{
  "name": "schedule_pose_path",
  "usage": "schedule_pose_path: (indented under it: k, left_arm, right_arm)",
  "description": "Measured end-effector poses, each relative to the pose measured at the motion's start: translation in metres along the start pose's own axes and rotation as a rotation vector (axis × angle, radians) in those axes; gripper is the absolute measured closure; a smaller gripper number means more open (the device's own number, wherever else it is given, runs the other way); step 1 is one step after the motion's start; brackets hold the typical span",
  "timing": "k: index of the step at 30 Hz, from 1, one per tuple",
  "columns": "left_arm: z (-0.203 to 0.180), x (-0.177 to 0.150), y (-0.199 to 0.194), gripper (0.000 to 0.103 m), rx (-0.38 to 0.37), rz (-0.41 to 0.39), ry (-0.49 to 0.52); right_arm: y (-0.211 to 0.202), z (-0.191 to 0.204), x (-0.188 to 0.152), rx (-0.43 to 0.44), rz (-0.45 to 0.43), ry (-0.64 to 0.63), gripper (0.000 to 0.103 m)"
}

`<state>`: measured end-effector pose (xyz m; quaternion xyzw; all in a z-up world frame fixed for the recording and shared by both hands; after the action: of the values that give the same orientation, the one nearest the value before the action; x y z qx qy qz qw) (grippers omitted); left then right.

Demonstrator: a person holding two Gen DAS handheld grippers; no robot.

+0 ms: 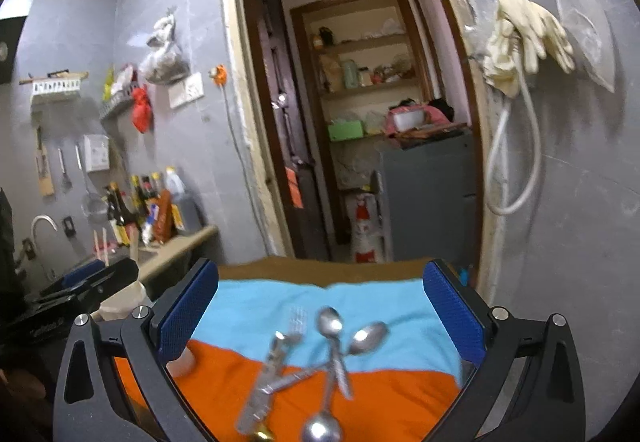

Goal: Organize utensils

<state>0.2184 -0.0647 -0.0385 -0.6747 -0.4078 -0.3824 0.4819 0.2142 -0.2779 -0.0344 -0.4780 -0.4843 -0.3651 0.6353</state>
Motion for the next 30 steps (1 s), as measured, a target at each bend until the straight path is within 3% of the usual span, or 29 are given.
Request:
schedule_pose_path:
  k: [9,18,21,23,26,30]
  left_arm:
    - [-0.023,-0.044,0.033,0.006,0.013,0.138,0.003]
    - [-0.018,-0.08,0.077,0.006,0.026,0.327,-0.088]
    - [-0.018,-0.083,0.086,0.007,0.024,0.356,-0.088]
    - [-0.019,-0.084,0.095,0.007,0.02,0.371,-0.082]
    - [-0.019,-0.087,0.11,0.01,0.023,0.397,-0.08]
    - [-0.019,-0.086,0.128,0.028,0.023,0.426,-0.09]
  right_arm:
    - [0.005,-0.042,-0.038,-0.013,0.104,0.046,0.0]
    - [0.04,-0.069,-0.069,0.032,0.233,0.103,0.0]
    - [0.055,-0.076,-0.076,0.045,0.278,0.121,0.001]
    - [0.066,-0.079,-0.08,0.072,0.309,0.131,0.004]
    - [0.083,-0.081,-0.084,0.114,0.348,0.141,0.017]
    - [0.104,-0.081,-0.09,0.152,0.399,0.143,0.03]
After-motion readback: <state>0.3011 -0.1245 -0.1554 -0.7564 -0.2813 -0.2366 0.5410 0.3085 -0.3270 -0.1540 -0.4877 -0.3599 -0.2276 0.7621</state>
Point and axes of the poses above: each gripper's, at about its wrist camera, not at the fingertips, and y roughly the way its jaws point, z to its left, x to its top, the point moved 3 cm from there along y, roughly the way its jaws point, and after that the axes turned 7 degrees about -y, right-handed, at the moved point
